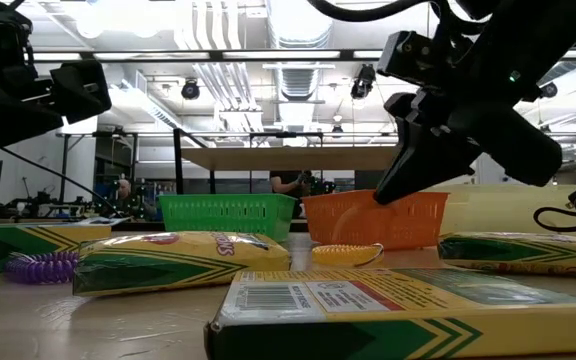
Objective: Pick & Place Office Desk Supplies
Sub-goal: Put the orange rubber band into the yellow bin, then put the top blue rubber band into the yellow bin
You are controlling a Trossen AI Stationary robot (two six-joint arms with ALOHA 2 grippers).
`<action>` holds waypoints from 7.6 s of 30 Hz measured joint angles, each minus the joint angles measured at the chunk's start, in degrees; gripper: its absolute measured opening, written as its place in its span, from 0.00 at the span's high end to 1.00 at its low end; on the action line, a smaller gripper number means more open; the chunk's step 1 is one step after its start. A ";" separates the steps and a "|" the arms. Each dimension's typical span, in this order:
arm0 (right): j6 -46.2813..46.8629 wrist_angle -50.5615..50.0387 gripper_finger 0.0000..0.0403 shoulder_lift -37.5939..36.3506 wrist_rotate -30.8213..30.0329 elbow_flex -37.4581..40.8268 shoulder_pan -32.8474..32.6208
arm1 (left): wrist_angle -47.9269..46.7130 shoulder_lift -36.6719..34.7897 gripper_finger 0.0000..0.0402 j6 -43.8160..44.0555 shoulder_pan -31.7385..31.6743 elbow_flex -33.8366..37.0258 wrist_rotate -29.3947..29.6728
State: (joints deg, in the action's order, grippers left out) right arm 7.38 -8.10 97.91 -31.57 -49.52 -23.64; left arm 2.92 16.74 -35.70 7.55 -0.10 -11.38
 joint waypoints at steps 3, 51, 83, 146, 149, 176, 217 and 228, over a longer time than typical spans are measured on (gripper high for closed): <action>-0.01 0.11 0.98 0.00 -0.40 0.00 0.02 | -0.01 -0.01 0.49 0.00 0.00 0.00 -0.01; 80.20 -69.54 0.98 -7.28 -10.64 -17.72 -6.64 | 0.00 0.00 0.49 0.00 0.00 0.00 0.00; 73.29 -35.19 0.90 -30.32 -10.52 14.51 0.31 | -0.01 0.02 0.49 0.00 0.00 0.00 -0.02; -4.49 45.30 0.68 -43.58 -2.91 36.85 10.95 | -0.01 0.02 0.49 0.00 -0.02 -0.02 -0.02; -3.38 45.30 0.67 -44.27 -2.89 37.60 13.08 | 0.01 0.01 0.49 0.00 -0.01 -0.01 -0.01; -4.52 44.36 0.67 -44.09 -2.89 35.06 14.05 | -0.01 0.01 0.49 0.00 -0.01 -0.01 0.00; -4.44 44.37 0.69 -43.41 -2.91 35.06 14.05 | 4.25 0.02 0.49 25.39 -0.04 -0.02 17.09; -4.53 44.39 0.73 -43.39 -2.91 35.06 14.05 | -6.17 -0.03 0.49 28.28 -0.04 -4.05 19.35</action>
State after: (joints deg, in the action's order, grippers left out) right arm 2.85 36.29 54.52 -34.48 -14.46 -9.58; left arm -3.25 16.71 -7.43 7.51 -4.15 7.97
